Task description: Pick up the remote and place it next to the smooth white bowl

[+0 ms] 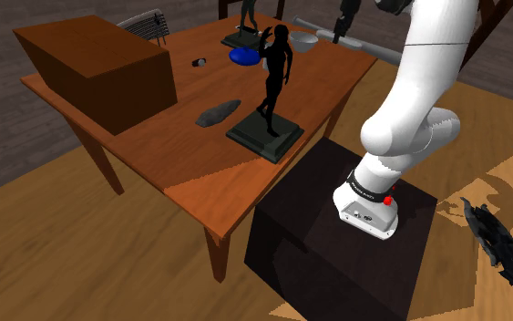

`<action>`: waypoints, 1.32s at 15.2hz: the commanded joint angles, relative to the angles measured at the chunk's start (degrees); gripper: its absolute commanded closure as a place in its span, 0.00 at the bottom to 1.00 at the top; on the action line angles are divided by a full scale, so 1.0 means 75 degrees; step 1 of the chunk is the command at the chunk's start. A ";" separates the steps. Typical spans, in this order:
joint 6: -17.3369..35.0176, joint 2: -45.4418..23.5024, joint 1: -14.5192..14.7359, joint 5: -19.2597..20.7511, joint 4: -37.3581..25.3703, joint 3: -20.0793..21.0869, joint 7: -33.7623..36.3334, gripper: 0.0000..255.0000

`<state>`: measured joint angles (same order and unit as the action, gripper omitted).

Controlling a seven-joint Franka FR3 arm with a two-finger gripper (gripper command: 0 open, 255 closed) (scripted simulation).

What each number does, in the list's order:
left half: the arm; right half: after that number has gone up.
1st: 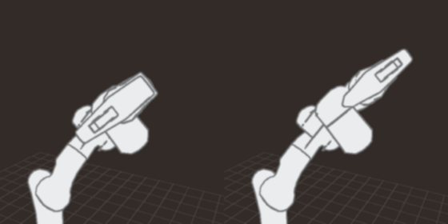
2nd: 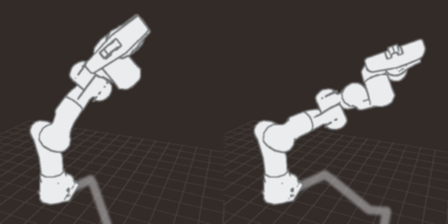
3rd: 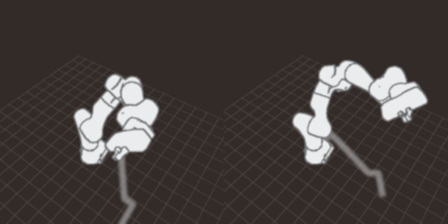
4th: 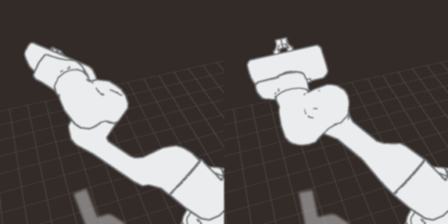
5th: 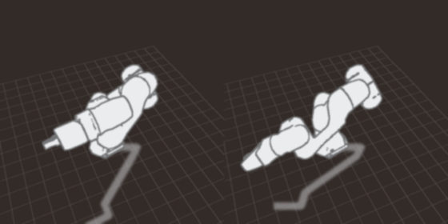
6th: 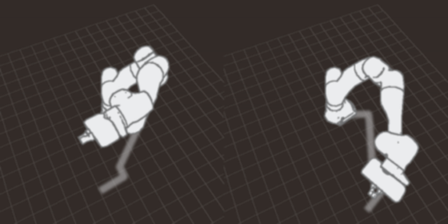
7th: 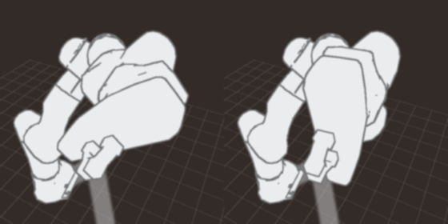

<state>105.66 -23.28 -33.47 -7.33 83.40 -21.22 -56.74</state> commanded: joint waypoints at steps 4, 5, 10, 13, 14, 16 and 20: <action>0.0432 -0.0113 -0.0022 -0.0053 0.0321 0.0017 -0.0071 1.00; 0.0526 -0.0131 -0.0019 -0.0062 0.0398 0.0022 -0.0076 1.00; 0.0984 -0.0247 -0.0015 -0.0116 0.0748 0.0050 -0.0108 1.00; 0.1250 -0.0335 -0.0017 -0.0155 0.0932 0.0070 -0.0131 1.00; 0.1337 -0.0367 -0.0019 -0.0169 0.0989 0.0078 -0.0139 1.00; 0.1510 -0.0436 -0.0024 -0.0199 0.1096 0.0093 -0.0156 1.00; 0.1847 -0.0590 -0.0038 -0.0265 0.1288 0.0129 -0.0193 1.00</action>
<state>118.79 -27.33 -33.71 -9.16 92.74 -20.34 -58.12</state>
